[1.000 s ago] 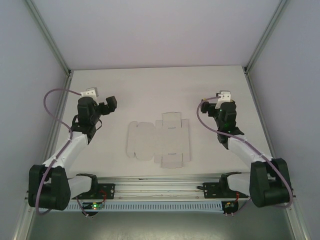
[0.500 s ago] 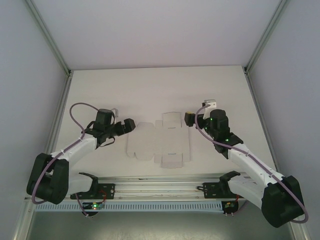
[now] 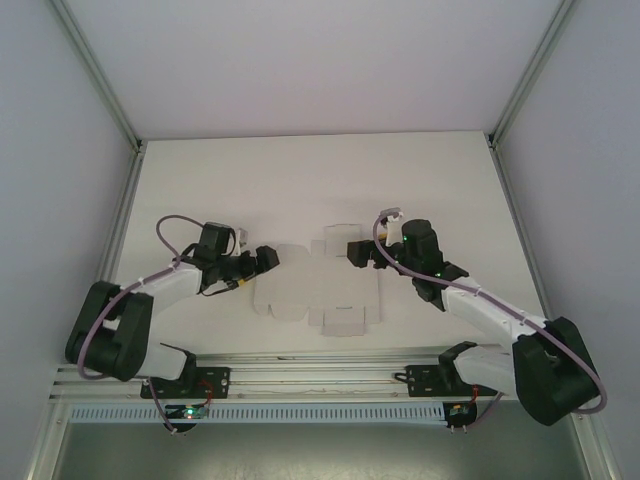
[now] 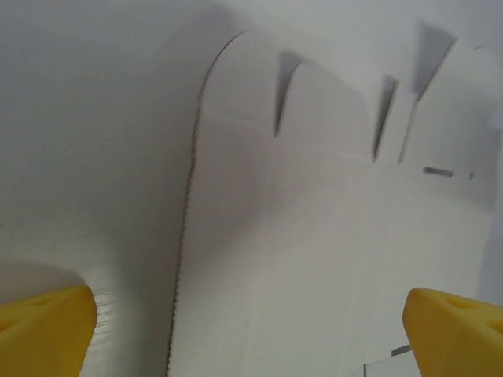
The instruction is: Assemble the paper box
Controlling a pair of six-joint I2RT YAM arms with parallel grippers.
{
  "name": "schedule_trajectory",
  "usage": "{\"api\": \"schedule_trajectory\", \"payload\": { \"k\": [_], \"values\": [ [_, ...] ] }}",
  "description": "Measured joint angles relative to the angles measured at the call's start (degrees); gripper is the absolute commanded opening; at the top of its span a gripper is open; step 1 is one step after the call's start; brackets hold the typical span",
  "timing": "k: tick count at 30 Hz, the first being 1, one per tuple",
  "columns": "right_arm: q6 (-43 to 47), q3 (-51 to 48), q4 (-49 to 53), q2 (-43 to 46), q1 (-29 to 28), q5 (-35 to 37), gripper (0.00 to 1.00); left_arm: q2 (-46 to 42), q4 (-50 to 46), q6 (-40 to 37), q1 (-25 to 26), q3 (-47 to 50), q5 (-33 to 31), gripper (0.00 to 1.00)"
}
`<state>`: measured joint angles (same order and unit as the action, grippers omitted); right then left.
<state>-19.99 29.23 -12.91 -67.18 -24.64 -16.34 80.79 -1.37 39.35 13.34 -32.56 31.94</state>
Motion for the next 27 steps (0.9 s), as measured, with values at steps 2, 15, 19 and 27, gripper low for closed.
{"api": "schedule_trajectory", "payload": {
  "k": [2,15,19,27],
  "values": [
    [-1.2,0.0,-2.1,-2.3,-0.2,-3.3,0.98,1.0,2.1,0.4,-0.2,-0.1,1.4,1.0],
    [-5.0,0.1,-4.7,-18.8,-0.7,-9.0,0.93,1.7,7.1,2.3,1.4,-0.1,6.8,0.93],
    [-5.2,0.2,-6.4,-19.9,-0.7,-8.6,0.92,1.7,8.5,3.2,3.3,-0.2,7.4,0.72],
    [-5.1,0.2,-7.8,-20.4,-0.6,-8.6,0.96,1.8,8.7,3.0,5.4,-1.6,7.3,0.05]
  ]
}}
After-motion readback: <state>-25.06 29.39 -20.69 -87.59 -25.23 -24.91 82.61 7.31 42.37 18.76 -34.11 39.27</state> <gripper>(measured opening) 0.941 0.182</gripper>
